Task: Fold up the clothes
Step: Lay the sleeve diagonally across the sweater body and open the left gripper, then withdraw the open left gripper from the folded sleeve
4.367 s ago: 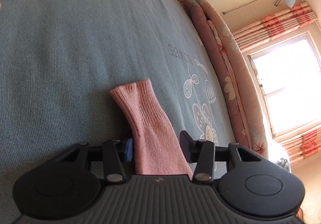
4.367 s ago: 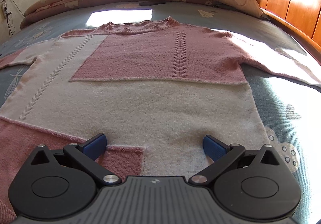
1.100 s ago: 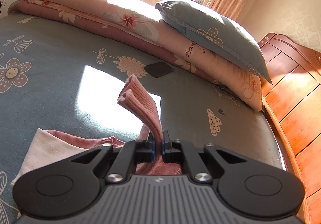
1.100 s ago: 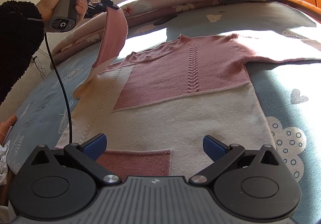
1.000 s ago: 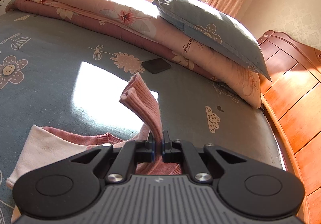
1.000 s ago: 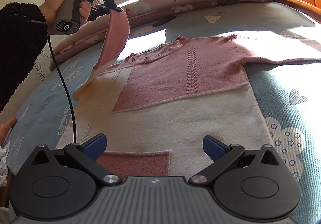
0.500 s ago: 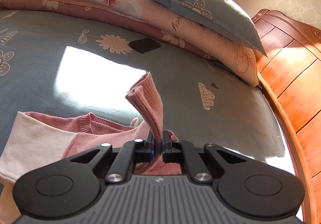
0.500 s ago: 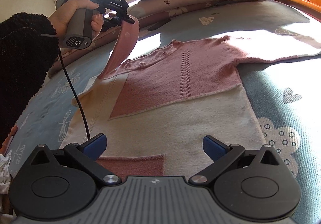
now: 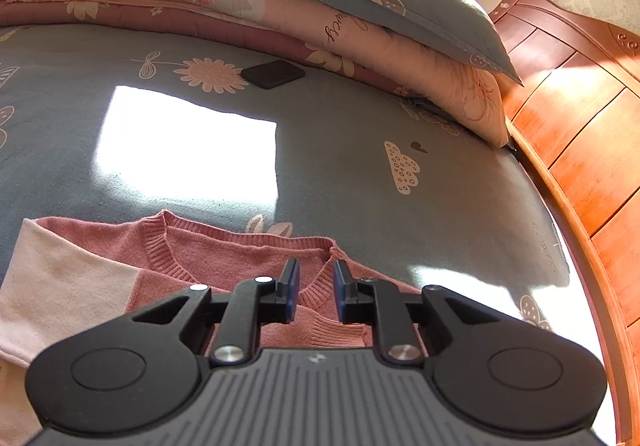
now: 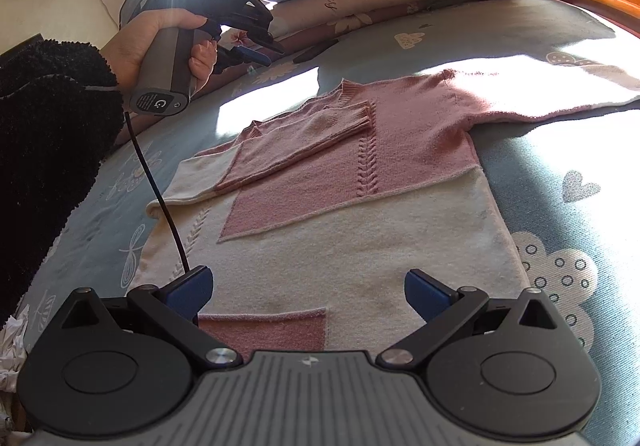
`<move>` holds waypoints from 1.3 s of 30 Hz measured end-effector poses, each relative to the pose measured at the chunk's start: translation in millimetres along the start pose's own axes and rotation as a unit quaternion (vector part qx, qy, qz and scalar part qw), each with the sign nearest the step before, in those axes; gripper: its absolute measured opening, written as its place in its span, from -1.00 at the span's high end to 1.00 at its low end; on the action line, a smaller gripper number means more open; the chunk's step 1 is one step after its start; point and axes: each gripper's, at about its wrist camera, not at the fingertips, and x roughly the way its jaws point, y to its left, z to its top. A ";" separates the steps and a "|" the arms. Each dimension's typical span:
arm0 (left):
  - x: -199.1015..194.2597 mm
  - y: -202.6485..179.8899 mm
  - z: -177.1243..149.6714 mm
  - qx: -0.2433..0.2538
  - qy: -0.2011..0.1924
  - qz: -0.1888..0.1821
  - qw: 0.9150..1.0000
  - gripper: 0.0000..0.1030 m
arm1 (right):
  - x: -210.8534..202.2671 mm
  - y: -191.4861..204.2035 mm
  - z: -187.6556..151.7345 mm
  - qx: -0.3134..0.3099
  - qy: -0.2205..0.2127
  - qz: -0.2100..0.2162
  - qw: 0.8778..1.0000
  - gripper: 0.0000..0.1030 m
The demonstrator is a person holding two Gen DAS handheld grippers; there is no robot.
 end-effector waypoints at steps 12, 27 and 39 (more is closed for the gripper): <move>-60.1 82.4 -5.0 0.060 -0.003 0.048 0.997 0.11 | 11.9 -4.2 -1.6 0.011 0.018 -0.014 1.000 -1.00; -73.0 239.8 -94.2 -0.042 -0.026 0.061 0.997 -0.06 | 41.7 -1.2 -9.6 -0.003 0.026 -0.037 0.999 -1.00; -37.9 254.1 -102.4 -0.073 -0.014 -0.024 0.997 -0.09 | 58.7 5.8 -14.9 -0.045 0.028 -0.074 0.996 -1.00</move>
